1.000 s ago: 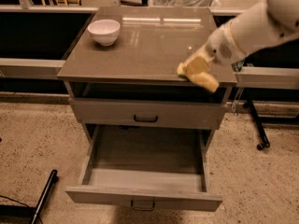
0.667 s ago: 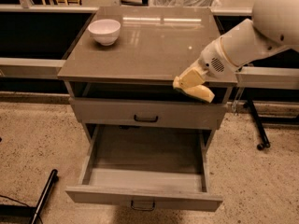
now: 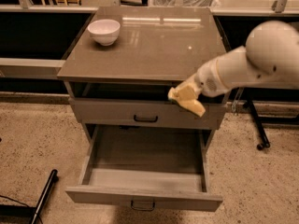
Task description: Place sponge into middle drawer
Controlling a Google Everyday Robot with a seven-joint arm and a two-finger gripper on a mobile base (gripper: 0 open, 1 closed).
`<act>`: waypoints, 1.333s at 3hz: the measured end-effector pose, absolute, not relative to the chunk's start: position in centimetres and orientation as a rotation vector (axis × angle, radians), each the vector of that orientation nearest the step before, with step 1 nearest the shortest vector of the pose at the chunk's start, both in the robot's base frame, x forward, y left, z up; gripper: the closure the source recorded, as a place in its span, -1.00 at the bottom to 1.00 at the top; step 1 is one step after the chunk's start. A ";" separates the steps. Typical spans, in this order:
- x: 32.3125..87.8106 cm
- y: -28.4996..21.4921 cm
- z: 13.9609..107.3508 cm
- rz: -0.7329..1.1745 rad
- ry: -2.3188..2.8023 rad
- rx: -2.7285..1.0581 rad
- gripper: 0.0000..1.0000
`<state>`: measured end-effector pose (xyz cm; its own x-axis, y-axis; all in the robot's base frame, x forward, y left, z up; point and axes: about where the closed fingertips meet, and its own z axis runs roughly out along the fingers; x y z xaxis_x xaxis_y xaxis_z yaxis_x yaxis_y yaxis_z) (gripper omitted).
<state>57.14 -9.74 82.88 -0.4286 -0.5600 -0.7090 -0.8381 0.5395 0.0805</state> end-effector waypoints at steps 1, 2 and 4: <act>56.7 -9.1 74.1 0.652 2.199 -1.044 1.00; 56.3 -8.7 67.7 0.723 2.259 -0.986 1.00; 56.2 -8.2 62.5 0.773 2.283 -0.946 1.00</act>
Offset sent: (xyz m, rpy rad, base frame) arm -0.0137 0.0119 -0.2270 0.1175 0.2454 -0.1150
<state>56.17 -8.17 62.49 -0.6043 -0.4399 -0.6643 -0.7530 0.5879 0.2956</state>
